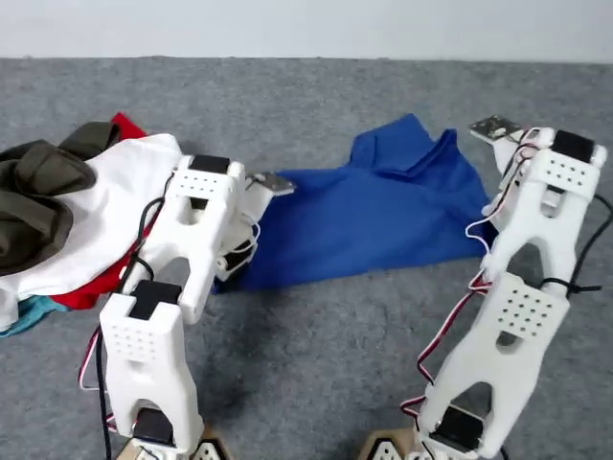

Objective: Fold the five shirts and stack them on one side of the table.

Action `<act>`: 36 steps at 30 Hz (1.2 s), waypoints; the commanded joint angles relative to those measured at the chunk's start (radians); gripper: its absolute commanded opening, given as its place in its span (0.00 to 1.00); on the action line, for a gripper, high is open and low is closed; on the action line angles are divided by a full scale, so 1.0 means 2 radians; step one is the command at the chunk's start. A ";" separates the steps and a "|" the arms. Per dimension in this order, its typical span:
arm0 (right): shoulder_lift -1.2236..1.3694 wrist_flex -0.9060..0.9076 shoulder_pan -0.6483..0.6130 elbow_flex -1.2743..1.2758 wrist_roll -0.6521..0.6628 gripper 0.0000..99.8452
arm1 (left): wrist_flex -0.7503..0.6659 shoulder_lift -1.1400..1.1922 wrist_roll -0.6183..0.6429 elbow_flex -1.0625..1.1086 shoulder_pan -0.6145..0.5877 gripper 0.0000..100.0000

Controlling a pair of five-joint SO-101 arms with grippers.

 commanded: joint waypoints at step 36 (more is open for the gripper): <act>-0.247 -0.031 -0.052 0.199 -0.137 0.35 | 0.015 -0.358 0.009 0.225 0.000 0.26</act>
